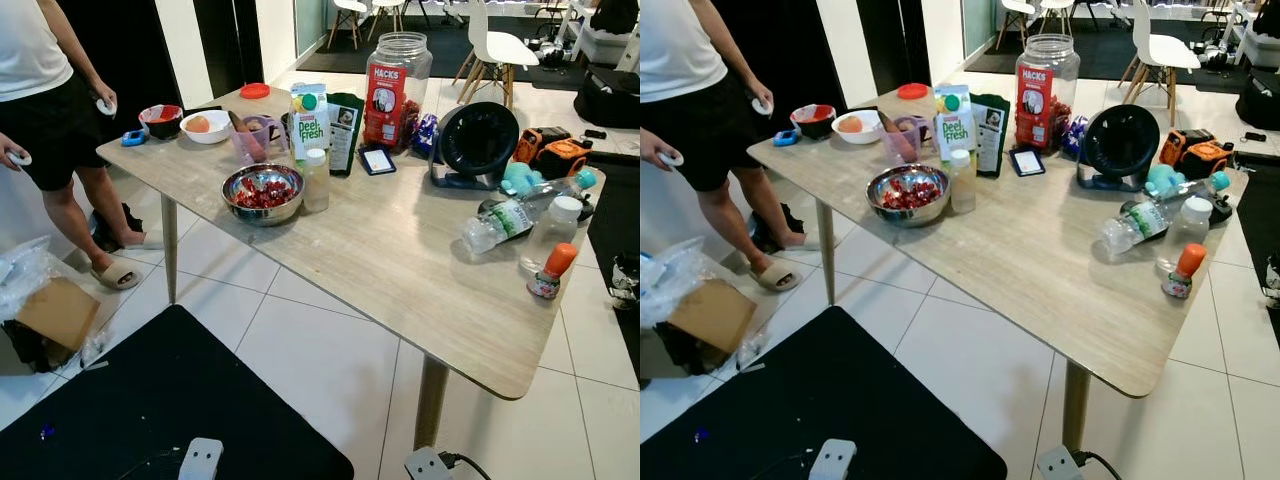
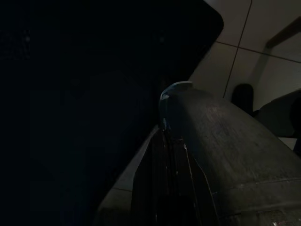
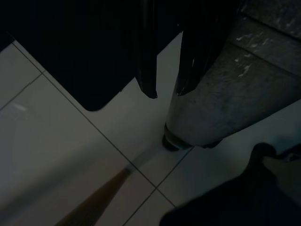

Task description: Restocking fridge

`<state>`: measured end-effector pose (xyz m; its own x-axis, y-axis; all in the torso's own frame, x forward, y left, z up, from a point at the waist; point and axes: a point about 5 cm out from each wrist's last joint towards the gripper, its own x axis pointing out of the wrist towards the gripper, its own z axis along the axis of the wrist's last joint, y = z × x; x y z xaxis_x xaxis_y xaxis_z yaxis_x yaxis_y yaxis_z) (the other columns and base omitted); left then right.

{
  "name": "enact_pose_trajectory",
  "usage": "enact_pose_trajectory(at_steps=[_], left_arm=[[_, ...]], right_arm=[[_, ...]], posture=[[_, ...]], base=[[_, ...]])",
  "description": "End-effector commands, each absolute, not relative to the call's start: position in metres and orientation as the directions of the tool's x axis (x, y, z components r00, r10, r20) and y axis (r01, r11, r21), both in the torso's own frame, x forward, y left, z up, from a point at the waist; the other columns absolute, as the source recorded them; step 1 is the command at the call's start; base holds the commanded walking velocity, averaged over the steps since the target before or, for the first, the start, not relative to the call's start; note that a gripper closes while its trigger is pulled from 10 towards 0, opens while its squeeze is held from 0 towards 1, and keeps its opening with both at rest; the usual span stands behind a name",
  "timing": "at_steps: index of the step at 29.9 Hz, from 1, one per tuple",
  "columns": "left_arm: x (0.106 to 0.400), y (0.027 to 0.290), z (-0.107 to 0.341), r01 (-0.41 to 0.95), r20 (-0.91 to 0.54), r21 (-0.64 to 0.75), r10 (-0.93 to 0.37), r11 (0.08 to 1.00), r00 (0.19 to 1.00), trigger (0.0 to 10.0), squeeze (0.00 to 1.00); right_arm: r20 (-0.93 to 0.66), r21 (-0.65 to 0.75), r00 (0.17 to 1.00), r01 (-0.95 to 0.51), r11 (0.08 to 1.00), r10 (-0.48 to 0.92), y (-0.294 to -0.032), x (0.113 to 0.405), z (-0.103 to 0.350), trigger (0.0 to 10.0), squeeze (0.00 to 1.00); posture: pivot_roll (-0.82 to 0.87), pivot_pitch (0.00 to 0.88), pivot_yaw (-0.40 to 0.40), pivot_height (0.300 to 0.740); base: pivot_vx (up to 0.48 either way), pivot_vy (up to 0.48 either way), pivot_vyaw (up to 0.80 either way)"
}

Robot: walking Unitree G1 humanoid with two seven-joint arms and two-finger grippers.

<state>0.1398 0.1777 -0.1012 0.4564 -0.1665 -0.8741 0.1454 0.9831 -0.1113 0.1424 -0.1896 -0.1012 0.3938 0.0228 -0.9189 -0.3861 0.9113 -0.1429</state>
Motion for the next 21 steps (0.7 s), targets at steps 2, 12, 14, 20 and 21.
enact_pose_trajectory(at_steps=[2, 12, 14, 20, 21], left_arm=[[0.1322, 0.1789, -0.1039, 0.151, -0.889, -0.113, -0.168, 0.982, 0.425, 10.0, 0.00], [0.1311, 0.1802, -0.1041, 0.151, -0.891, -0.111, -0.166, 0.982, 0.423, 10.0, 0.00], [0.1312, 0.1803, -0.1041, 0.152, -0.891, -0.111, -0.166, 0.982, 0.423, 10.0, 0.00], [0.1320, 0.1802, -0.1038, 0.155, -0.889, -0.109, -0.166, 0.982, 0.426, 10.0, 0.00], [0.1321, 0.1801, -0.1037, 0.155, -0.889, -0.109, -0.166, 0.982, 0.426, 10.0, 0.00]], right_arm=[[-0.932, -0.141, 0.362, -0.385, 0.912, 0.010, -0.1929, 0.1340, -0.1039, 10.0, 0.00], [-0.933, -0.138, 0.359, -0.388, 0.911, 0.012, -0.1924, 0.1333, -0.1043, 10.0, 0.00], [-0.933, -0.138, 0.359, -0.389, 0.911, 0.012, -0.1926, 0.1335, -0.1042, 10.0, 0.00], [-0.932, -0.143, 0.362, -0.393, 0.909, 0.010, -0.1939, 0.1354, -0.1034, 10.0, 0.00], [-0.932, -0.143, 0.362, -0.393, 0.908, 0.010, -0.1941, 0.1354, -0.1033, 10.0, 0.00]], posture=[[-0.05, 0.000, 0.052, 0.740], [-0.05, 0.000, 0.050, 0.740], [-0.05, 0.000, 0.049, 0.740], [-0.05, 0.000, 0.046, 0.740], [-0.05, 0.000, 0.046, 0.740]], base=[[0.000, -0.375, 0.00], [0.000, -0.381, 0.00], [0.000, -0.382, 0.00], [0.000, -0.386, 0.00], [0.000, -0.382, 0.00]])
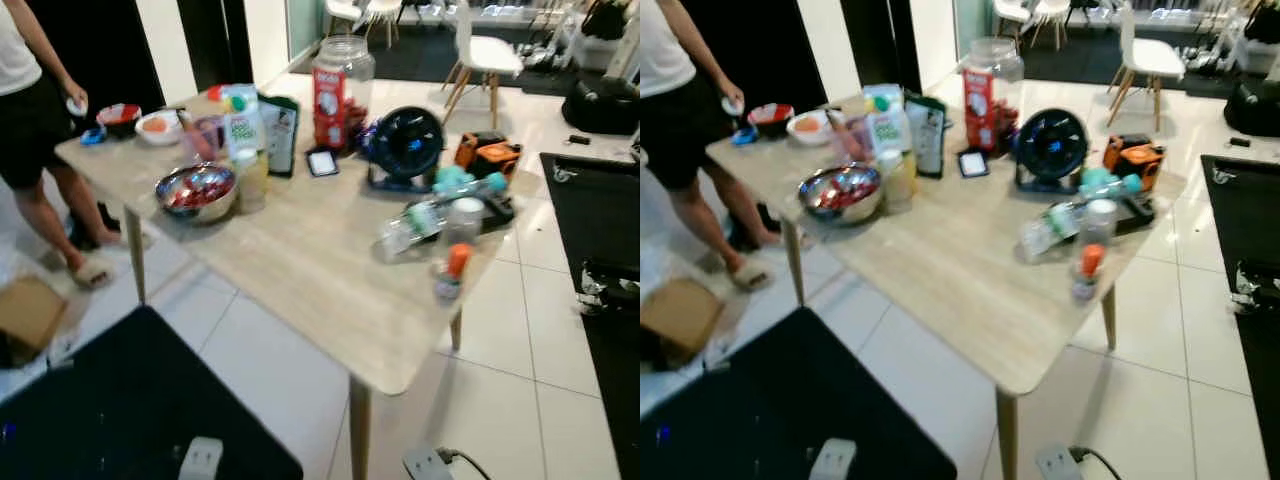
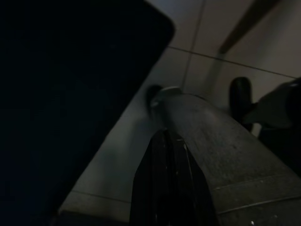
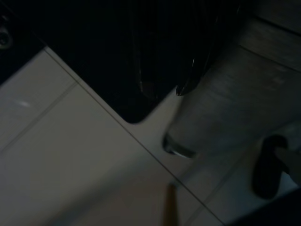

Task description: Restocking fridge

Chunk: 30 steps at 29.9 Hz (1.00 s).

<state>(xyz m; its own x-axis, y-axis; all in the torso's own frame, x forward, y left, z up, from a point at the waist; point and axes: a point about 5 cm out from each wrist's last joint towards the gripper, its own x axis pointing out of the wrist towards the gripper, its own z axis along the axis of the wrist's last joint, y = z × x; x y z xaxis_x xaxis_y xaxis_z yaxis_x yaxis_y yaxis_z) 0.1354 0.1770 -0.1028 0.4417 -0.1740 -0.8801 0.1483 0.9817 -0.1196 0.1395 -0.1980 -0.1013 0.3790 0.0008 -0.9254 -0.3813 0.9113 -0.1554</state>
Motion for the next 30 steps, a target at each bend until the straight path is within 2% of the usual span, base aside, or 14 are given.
enact_pose_trajectory(at_steps=[1, 15, 23, 30], left_arm=[[0.1321, 0.1800, -0.1037, 0.155, -0.889, -0.109, -0.167, 0.982, 0.427, 10.0, 0.00], [0.1316, 0.1783, -0.1041, 0.154, -0.889, -0.113, -0.169, 0.982, 0.426, 10.0, 0.00], [0.1333, 0.1788, -0.1035, 0.139, -0.886, -0.109, -0.160, 0.984, 0.435, 10.0, 0.00], [0.1329, 0.1787, -0.1037, 0.140, -0.886, -0.110, -0.161, 0.984, 0.434, 10.0, 0.00]], right_arm=[[-0.932, -0.143, 0.362, -0.393, 0.908, 0.009, -0.1942, 0.1354, -0.1033, 10.0, 0.00], [-0.931, -0.130, 0.364, -0.376, 0.918, 0.017, -0.1936, 0.1337, -0.1038, 10.0, 0.00], [-0.929, -0.114, 0.368, -0.380, 0.918, 0.038, -0.1912, 0.1339, -0.1038, 10.0, 0.00], [-0.928, -0.104, 0.369, -0.382, 0.919, 0.048, -0.1897, 0.1347, -0.1037, 10.0, 0.00]], posture=[[-0.05, 0.000, 0.046, 0.740], [-0.06, 0.000, 0.052, 0.740], [-0.06, 0.000, 0.054, 0.740], [-0.06, 0.000, 0.053, 0.740]], base=[[0.000, -0.382, 0.00], [0.000, -0.383, 0.00], [0.000, 0.000, 0.00], [0.000, 0.000, 0.69]])
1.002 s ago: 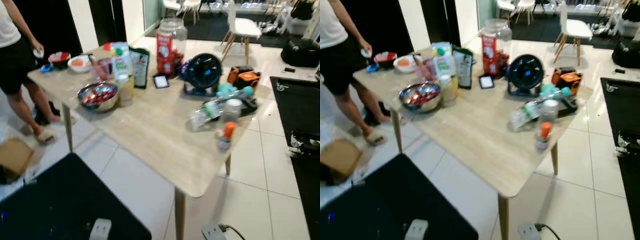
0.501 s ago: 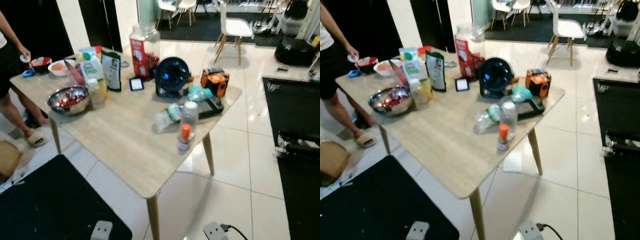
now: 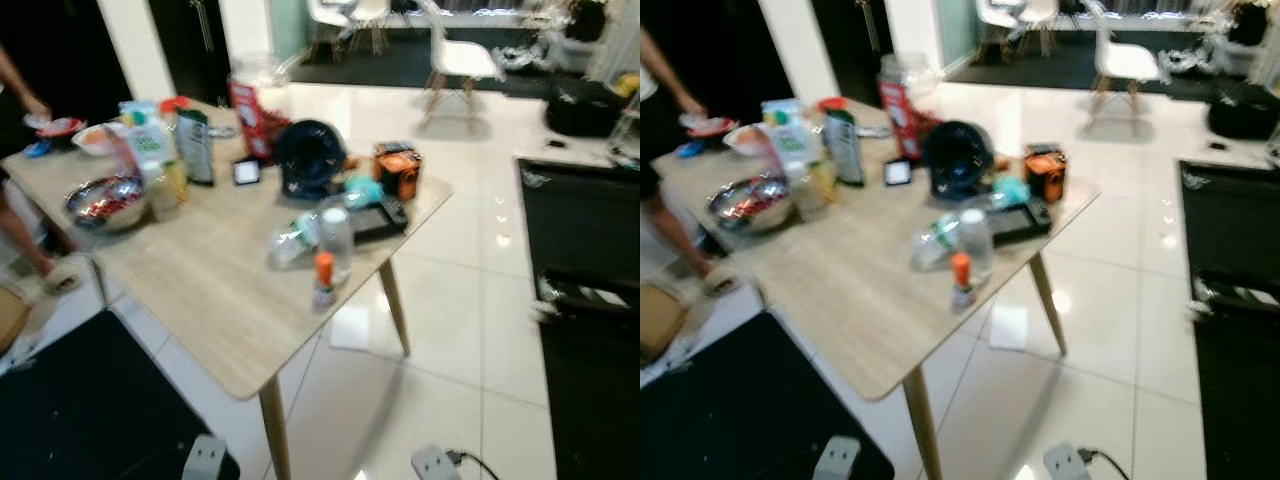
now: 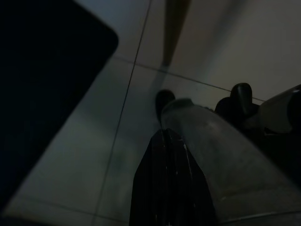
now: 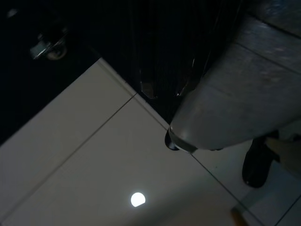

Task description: Restocking fridge

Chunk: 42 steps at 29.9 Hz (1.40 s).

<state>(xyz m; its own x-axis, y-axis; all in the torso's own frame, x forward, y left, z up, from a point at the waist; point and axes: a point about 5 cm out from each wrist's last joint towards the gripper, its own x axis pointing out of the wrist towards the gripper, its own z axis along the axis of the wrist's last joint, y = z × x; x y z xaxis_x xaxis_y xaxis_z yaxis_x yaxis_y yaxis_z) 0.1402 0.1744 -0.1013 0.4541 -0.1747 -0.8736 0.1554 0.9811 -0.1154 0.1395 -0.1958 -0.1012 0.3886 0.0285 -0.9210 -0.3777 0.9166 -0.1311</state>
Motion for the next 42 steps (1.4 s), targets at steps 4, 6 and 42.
enact_pose_trajectory(at_steps=[4, 6, 42], left_arm=[[0.133, 0.179, -0.104, 0.139, -0.886, -0.111, -0.161, 0.984, 0.434, 10.0, 0.00], [0.132, 0.178, -0.104, 0.138, -0.887, -0.111, -0.161, 0.984, 0.433, 10.0, 0.00], [0.132, 0.177, -0.104, 0.155, -0.889, -0.105, -0.163, 0.982, 0.429, 10.0, 0.00]], right_arm=[[-0.928, -0.102, 0.368, -0.383, 0.918, 0.050, -0.190, 0.135, -0.104, 10.0, 0.00], [-0.929, -0.101, 0.367, -0.385, 0.917, 0.052, -0.190, 0.135, -0.104, 10.0, 0.00], [-0.677, -0.388, 0.584, 0.233, 0.892, -0.448, -0.276, 0.201, -0.052, 10.0, 0.00]], posture=[[-0.06, 0.000, 0.051, 0.740], [-0.06, 0.000, 0.051, 0.740], [-0.06, 0.000, 0.048, 0.740]], base=[[0.000, 0.000, 0.80], [0.000, 0.000, 0.80], [0.000, 0.000, 0.16]])
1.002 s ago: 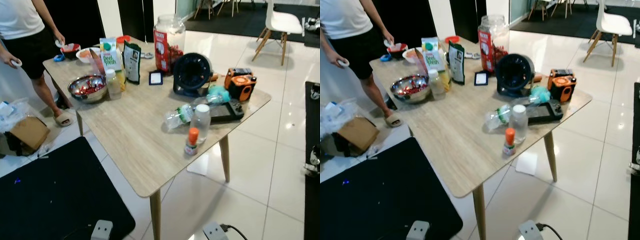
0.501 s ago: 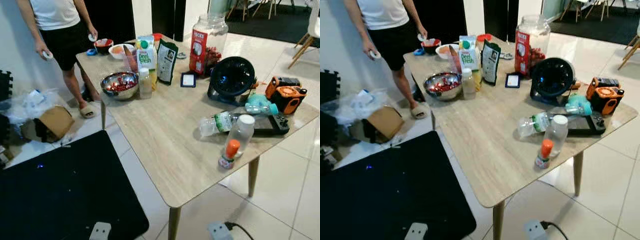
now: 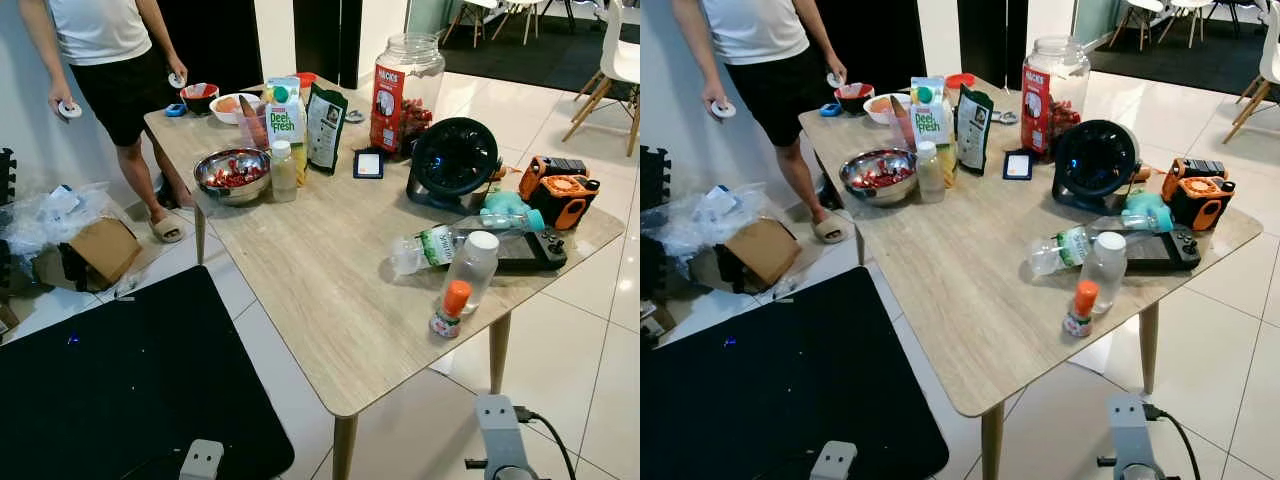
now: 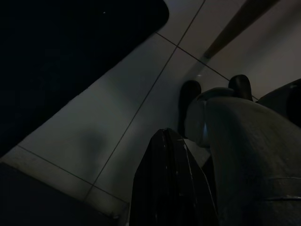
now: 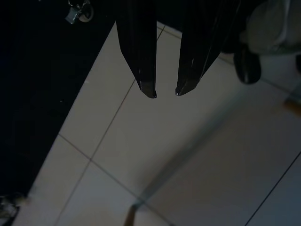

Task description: Restocking fridge

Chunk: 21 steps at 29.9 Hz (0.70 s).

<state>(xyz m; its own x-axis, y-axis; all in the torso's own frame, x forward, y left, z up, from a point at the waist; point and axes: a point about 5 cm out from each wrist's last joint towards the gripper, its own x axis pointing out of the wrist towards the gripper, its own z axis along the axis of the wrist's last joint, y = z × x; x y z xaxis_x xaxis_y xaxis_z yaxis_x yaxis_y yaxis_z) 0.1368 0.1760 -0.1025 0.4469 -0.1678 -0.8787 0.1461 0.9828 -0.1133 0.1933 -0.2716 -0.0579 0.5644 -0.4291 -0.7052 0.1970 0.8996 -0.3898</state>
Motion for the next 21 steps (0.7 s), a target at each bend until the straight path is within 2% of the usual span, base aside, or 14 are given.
enact_pose_trajectory(at_steps=[1, 2, 10, 21], left_arm=[[0.1322, 0.1775, -0.1041, 0.155, -0.889, -0.105, -0.163, 0.982, 0.429, 10.0, 0.00], [0.1323, 0.1773, -0.1040, 0.164, -0.889, -0.104, -0.166, 0.981, 0.427, 10.0, 0.00], [0.1337, 0.1783, -0.1035, 0.168, -0.888, -0.094, -0.159, 0.981, 0.431, 10.0, 0.00], [0.1322, 0.1811, -0.1038, 0.157, -0.890, -0.089, -0.149, 0.984, 0.430, 10.0, 0.00]], right_arm=[[-0.677, -0.388, 0.584, 0.233, 0.892, -0.448, -0.2755, 0.2006, -0.0519, 10.0, 0.00], [-0.673, -0.393, 0.587, 0.231, 0.890, -0.449, -0.2766, 0.2018, -0.0508, 10.0, 0.00], [-0.684, -0.381, 0.586, 0.220, 0.898, -0.434, -0.2712, 0.1987, -0.0546, 10.0, 0.00], [-0.688, -0.372, 0.588, 0.218, 0.902, -0.426, -0.2670, 0.1974, -0.0568, 10.0, 0.00]], posture=[[-0.06, 0.000, 0.048, 0.740], [-0.07, 0.000, 0.049, 0.740], [-0.06, 0.000, 0.052, 0.740], [-0.06, 0.000, 0.060, 0.740]], base=[[0.000, 0.000, 0.00], [0.000, 0.000, 0.00], [0.000, -0.476, 0.00], [0.000, 0.000, 0.00]])
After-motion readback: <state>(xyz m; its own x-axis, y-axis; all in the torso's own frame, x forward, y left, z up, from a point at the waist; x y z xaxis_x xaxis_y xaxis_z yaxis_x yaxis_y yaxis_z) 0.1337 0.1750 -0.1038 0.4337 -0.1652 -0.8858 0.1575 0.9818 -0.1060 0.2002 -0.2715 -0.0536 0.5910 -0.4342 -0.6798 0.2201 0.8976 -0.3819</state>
